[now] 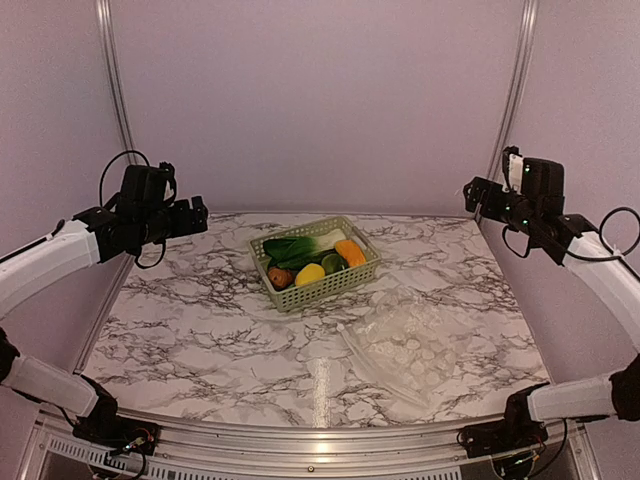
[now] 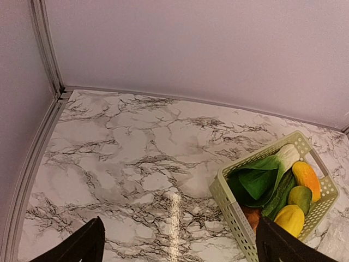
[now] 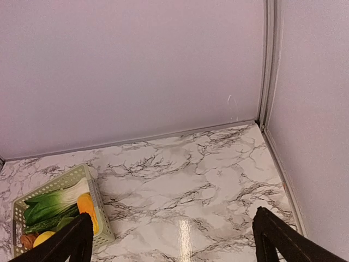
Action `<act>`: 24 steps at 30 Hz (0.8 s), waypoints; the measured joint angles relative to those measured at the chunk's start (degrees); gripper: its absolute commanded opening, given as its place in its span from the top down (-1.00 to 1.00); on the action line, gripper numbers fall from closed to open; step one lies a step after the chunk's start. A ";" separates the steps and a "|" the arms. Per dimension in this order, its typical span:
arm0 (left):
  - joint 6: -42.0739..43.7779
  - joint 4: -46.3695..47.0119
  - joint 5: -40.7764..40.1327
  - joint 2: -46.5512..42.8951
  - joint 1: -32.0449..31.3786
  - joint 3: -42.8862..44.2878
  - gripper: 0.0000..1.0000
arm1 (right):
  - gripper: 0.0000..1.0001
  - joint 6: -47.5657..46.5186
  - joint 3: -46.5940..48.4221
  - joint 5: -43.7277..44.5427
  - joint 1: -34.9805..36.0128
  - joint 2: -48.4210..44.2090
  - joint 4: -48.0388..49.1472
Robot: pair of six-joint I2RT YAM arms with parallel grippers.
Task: Place the food in the zip-top bag and seal the zipper
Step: Adjust the bin near the tangled cable pile.
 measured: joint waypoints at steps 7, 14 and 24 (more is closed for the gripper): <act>-1.57 0.90 4.96 2.64 -0.02 1.40 -0.98 | -0.85 2.75 -5.07 -0.55 -0.59 -4.44 2.10; 0.48 1.70 10.86 6.38 -5.46 4.00 -0.98 | -0.65 2.93 -11.23 -12.83 -0.98 -3.91 4.76; 1.77 6.27 10.27 9.20 -16.06 2.45 -0.79 | -0.51 2.43 -9.51 -20.09 6.93 5.33 4.50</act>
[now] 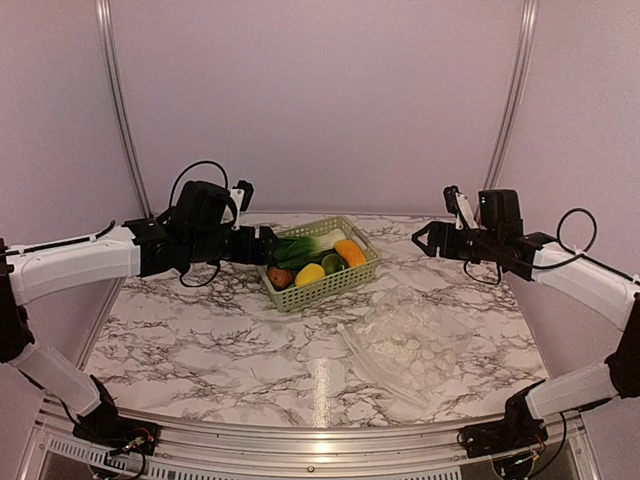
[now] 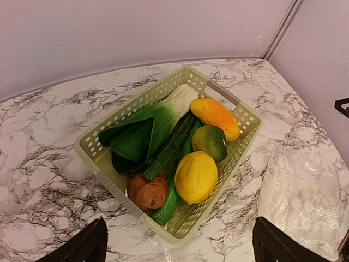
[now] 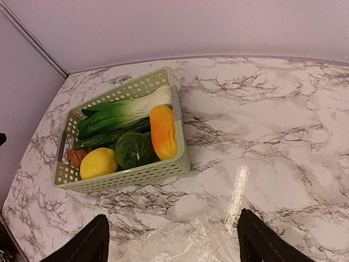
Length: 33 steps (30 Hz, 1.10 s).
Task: Place the food in the zip-top bag and seal the zipper
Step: Adjust the bin near the tangled cable pile.
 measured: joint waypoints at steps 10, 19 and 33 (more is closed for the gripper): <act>9.11 -8.66 6.43 14.03 -4.87 14.32 -0.03 | -0.35 0.13 -0.02 -4.66 0.39 2.60 -0.20; 14.80 -17.81 9.27 22.71 -4.85 21.64 0.17 | -0.29 -0.72 -0.02 -8.48 0.66 3.78 -1.31; 16.22 -21.14 9.35 30.69 -4.57 25.55 0.52 | -0.26 -1.49 -0.02 -10.08 0.68 2.91 -4.35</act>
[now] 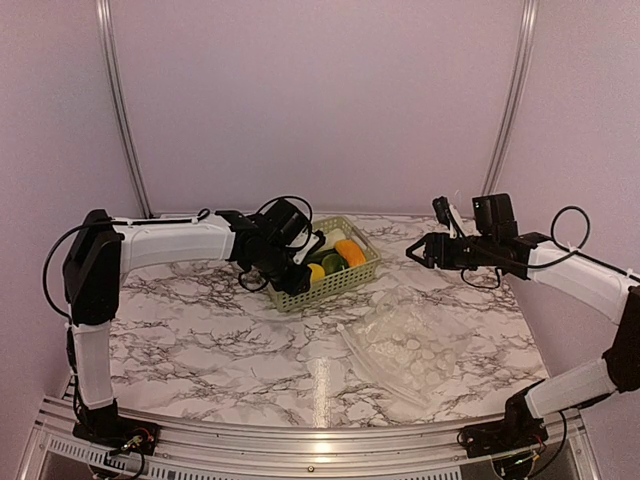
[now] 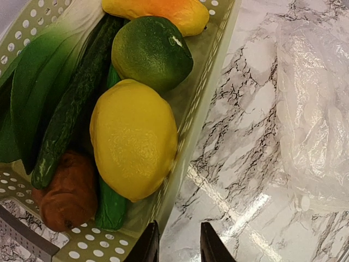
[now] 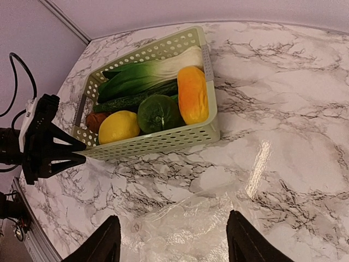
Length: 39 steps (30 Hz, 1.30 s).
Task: Place the food in the zip-top bag and seal the zipper
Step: Adjust the bin near the tangled cable pile.
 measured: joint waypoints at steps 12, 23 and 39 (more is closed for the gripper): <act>-0.09 0.00 -0.90 4.15 0.98 3.96 0.37 | -0.24 -0.57 0.13 -1.55 0.00 1.40 -2.14; 0.24 -0.24 -2.95 4.35 1.40 3.98 0.44 | -0.24 0.02 0.13 -2.69 0.00 1.40 -2.34; 2.54 0.07 -5.31 2.45 1.57 1.25 0.93 | -0.18 1.18 1.20 -4.74 0.02 3.91 -1.79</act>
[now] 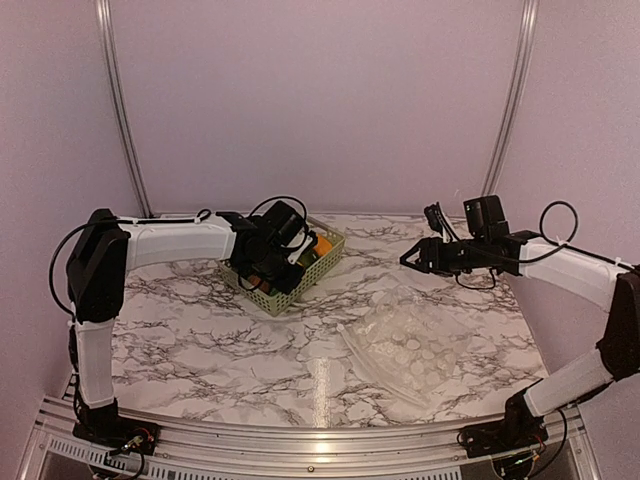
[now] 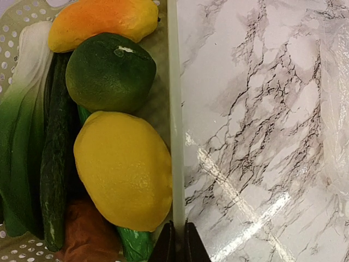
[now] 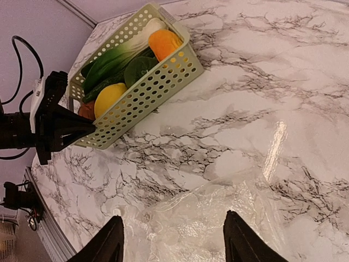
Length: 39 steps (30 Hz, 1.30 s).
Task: Place the food in the zip-top bag and seal the zipper
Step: Adjust the bin near the tangled cable pile.
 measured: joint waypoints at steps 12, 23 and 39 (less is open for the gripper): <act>-23.04 -1.68 -4.13 -17.49 0.11 -16.61 0.95 | -0.12 1.01 0.76 -0.20 3.65 3.65 1.55; -41.97 -1.14 -6.51 -18.84 -1.81 -20.55 -0.44 | -0.11 -0.92 3.74 3.52 13.35 5.35 -1.51; -35.76 9.27 -15.45 -40.37 -3.37 -26.16 -0.98 | 0.00 -1.09 -0.07 12.46 28.04 -4.61 -11.82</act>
